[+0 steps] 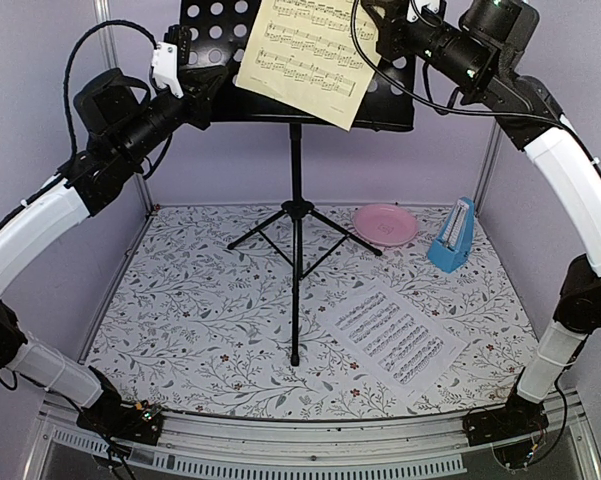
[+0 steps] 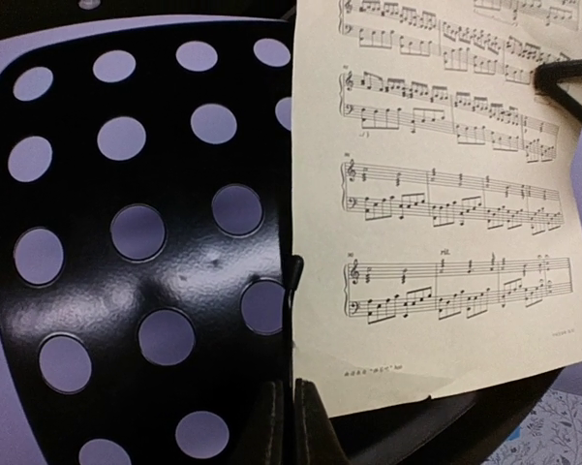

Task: Set up the instrument practice props

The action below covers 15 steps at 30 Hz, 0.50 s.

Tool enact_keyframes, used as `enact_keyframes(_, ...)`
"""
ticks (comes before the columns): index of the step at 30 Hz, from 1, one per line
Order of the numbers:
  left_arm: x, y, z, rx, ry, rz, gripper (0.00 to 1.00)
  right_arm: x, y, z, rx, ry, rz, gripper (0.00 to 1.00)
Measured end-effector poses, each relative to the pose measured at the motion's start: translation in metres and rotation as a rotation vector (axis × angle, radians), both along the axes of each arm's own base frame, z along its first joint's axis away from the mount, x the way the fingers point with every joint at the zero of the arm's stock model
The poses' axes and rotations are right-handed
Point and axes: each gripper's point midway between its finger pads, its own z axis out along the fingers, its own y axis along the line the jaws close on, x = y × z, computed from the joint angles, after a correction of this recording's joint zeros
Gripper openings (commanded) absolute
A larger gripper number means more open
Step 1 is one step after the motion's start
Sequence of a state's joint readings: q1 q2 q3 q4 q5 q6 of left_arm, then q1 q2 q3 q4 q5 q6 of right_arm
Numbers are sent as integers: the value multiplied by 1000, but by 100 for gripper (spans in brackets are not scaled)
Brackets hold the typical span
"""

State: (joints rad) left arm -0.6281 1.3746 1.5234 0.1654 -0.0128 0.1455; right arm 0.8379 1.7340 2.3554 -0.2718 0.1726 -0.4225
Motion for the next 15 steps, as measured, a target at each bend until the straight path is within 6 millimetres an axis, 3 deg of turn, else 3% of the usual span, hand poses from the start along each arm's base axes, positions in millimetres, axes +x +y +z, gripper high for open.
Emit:
enact_keyframes(7,-3,-3,0,15,-13,-19,0,-9,19,6,-1,-61,76,0)
enact_keyframes(15,-5,-6,1,23,-24,-40,0,-6,58,-10,-60,-124,138,0)
